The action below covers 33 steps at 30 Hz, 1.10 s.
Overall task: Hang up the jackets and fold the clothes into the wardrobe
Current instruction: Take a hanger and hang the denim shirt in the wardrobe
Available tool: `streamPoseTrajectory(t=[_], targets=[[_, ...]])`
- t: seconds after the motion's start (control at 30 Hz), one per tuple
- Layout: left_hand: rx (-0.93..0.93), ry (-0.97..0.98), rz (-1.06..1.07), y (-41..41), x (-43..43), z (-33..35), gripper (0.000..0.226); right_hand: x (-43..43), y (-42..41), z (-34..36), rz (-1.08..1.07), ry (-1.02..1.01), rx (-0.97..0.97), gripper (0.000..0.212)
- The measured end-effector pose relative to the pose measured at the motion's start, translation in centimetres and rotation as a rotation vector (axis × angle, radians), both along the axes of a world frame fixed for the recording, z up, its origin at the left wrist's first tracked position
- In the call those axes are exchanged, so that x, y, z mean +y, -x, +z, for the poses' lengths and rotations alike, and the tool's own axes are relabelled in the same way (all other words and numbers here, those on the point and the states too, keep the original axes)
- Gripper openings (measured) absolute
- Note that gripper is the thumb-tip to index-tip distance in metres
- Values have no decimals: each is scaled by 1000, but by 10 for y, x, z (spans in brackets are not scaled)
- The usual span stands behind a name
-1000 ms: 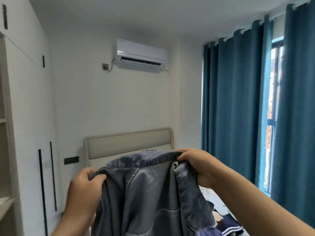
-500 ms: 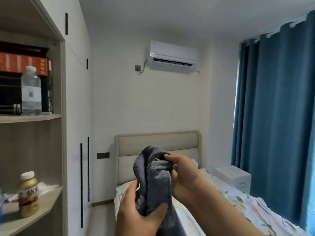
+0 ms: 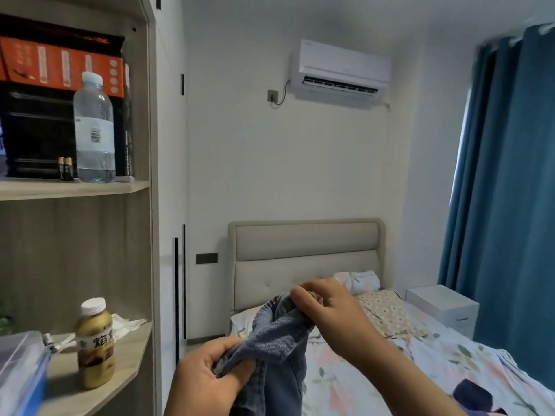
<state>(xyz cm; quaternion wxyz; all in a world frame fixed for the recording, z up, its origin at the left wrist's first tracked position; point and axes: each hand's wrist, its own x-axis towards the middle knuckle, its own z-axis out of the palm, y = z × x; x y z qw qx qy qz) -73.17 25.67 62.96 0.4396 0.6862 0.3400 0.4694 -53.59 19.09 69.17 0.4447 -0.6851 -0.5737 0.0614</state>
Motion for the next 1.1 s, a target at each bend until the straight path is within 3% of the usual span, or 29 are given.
streamPoseTrajectory(t=[0.1,0.2,0.37,0.6,0.8,1.1], targets=[[-57,-23,9,13,20,-4,41,20,16,-13,283,53,257,42],[-130,-47,43,16,39,-10,44,42,20,-25,349,-9,380,37],[-232,36,183,17,87,-26,27,90,20,-40,322,-60,352,28],[-185,88,268,-13,168,-52,33,186,-12,-74,280,-29,287,40],[-183,149,336,-70,248,-62,15,278,-72,-88,312,32,324,48],[-166,203,499,-118,334,-71,9,383,-110,-97,337,57,377,32]])
